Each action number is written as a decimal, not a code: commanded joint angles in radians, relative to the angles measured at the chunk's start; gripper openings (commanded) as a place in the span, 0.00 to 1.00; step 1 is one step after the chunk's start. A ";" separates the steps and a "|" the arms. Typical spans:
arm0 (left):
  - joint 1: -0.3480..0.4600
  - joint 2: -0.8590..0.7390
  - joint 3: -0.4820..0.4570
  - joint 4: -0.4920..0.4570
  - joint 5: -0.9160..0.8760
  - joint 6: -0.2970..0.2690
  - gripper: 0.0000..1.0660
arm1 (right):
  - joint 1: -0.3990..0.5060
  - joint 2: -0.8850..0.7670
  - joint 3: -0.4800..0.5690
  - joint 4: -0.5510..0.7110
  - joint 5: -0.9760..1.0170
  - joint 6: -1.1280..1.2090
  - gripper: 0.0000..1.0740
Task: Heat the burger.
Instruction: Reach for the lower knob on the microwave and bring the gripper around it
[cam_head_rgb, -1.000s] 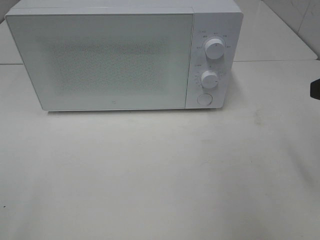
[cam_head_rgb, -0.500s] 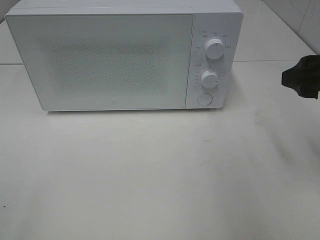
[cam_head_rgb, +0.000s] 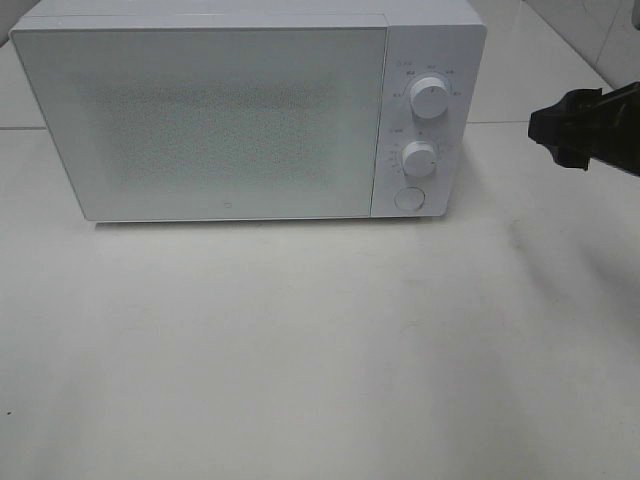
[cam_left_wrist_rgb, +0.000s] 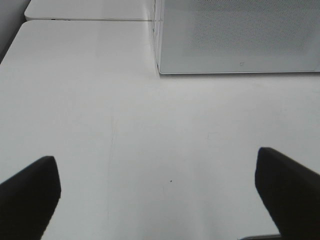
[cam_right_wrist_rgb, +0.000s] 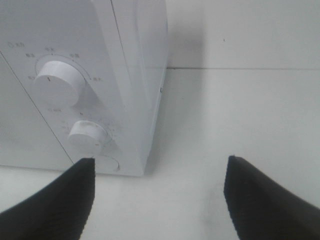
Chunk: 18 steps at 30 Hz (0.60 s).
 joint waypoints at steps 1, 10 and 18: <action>0.002 -0.026 0.002 -0.006 -0.002 0.000 0.92 | -0.001 0.036 0.077 0.063 -0.219 -0.067 0.67; 0.002 -0.026 0.002 -0.006 -0.002 0.000 0.92 | 0.201 0.115 0.214 0.518 -0.570 -0.495 0.67; 0.002 -0.026 0.002 -0.006 -0.002 0.000 0.92 | 0.431 0.230 0.215 0.866 -0.754 -0.605 0.67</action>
